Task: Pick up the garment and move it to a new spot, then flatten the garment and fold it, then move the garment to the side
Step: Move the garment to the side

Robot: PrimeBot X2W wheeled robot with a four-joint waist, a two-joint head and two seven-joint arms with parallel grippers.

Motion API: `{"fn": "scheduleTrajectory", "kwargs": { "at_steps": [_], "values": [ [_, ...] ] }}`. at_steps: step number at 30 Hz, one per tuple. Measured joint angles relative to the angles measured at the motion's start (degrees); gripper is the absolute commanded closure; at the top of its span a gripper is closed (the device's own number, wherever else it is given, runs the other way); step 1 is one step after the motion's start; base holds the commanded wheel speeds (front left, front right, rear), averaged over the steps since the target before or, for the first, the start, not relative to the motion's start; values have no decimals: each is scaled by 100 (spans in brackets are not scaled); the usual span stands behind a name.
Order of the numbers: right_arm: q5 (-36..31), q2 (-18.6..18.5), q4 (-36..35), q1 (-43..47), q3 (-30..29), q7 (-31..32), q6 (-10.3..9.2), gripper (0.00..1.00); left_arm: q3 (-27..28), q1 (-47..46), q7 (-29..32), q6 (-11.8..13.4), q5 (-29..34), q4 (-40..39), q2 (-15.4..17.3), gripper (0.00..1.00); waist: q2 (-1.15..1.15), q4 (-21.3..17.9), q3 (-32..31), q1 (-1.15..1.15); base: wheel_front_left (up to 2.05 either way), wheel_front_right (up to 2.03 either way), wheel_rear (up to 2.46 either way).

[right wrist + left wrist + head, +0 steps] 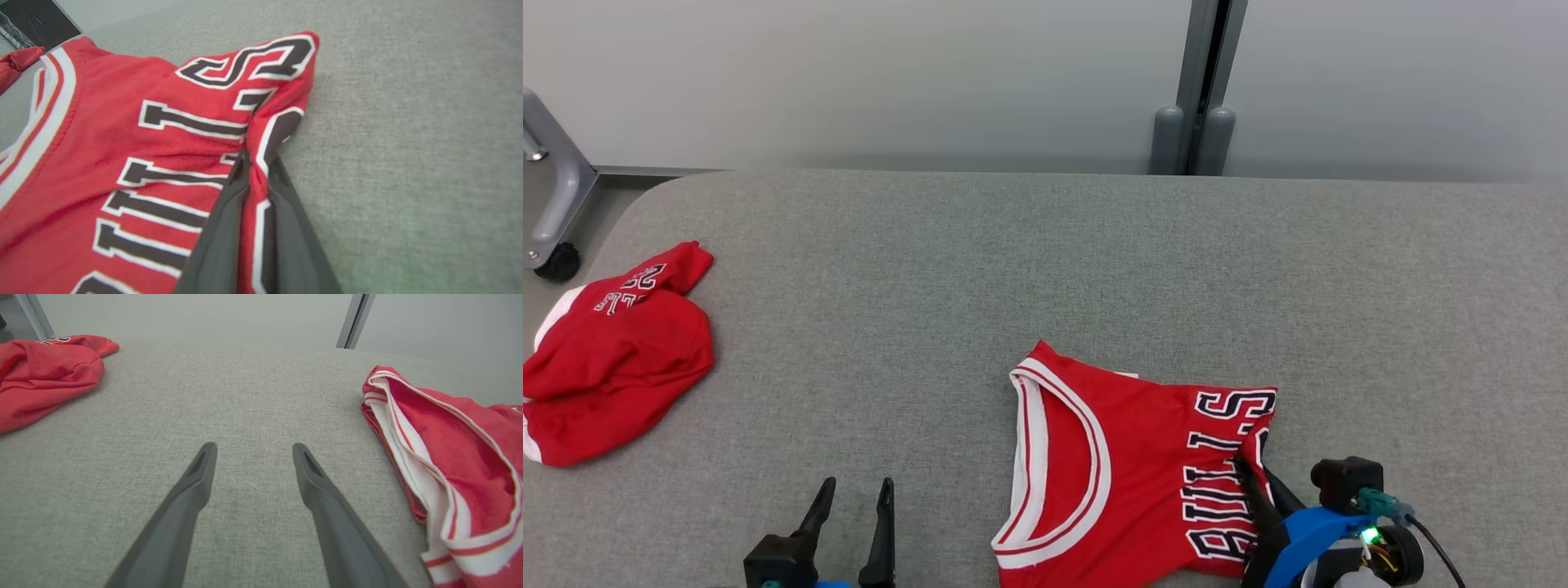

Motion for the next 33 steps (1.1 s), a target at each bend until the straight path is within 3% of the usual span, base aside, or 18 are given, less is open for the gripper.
{"fn": "scheduleTrajectory", "kwargs": {
  "at_steps": [5,8,12,27,33],
  "values": [
    [-174,63,10,-62,-530,21,13,100,-62,-59,-1,-1,-5,-87,8,0,0,-75,35,0,0,0,0],
    [-475,36,-100,13,-1071,23,9,100,-214,-59,0,-23,-27,-162,11,0,0,-257,23,0,0,0,0],
    [-654,31,-204,154,-1340,22,8,100,-432,-58,0,-24,-75,-302,16,0,0,-619,49,0,0,0,0],
    [-445,15,-616,453,-888,30,2,100,-1494,-229,-1,-24,-222,-699,160,0,0,-2536,222,0,0,0,0],
    [-355,10,-826,425,-701,31,1,100,-1582,-319,0,-24,-179,-706,286,0,0,-2942,320,0,0,0,0]
  ]
}}
